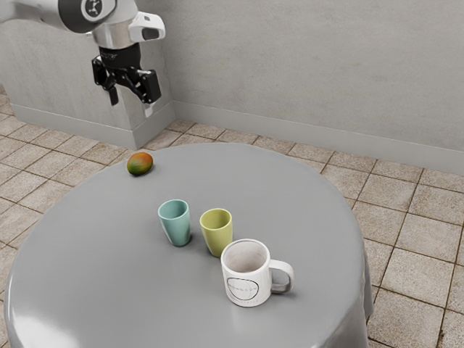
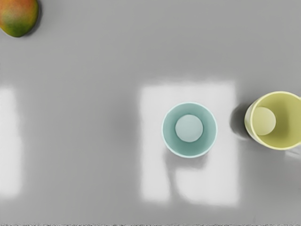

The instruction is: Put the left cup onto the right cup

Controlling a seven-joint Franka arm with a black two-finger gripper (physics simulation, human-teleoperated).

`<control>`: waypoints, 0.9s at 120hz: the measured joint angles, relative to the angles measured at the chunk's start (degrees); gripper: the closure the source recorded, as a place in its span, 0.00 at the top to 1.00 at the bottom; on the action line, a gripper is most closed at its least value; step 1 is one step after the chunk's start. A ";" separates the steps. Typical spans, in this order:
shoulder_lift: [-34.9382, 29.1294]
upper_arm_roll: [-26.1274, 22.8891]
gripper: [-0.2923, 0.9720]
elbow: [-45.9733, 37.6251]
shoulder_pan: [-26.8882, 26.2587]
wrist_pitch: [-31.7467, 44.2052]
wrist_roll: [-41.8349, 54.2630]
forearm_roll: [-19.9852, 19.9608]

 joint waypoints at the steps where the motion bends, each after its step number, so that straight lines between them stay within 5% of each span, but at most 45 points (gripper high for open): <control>1: -0.03 0.00 0.77 0.00 -0.01 -0.05 -0.01 0.00; 80: 6.86 -3.28 0.77 -0.60 -0.10 2.87 -10.40 0.66; 108: 5.01 -3.36 0.77 -9.50 -0.25 8.86 -14.47 0.18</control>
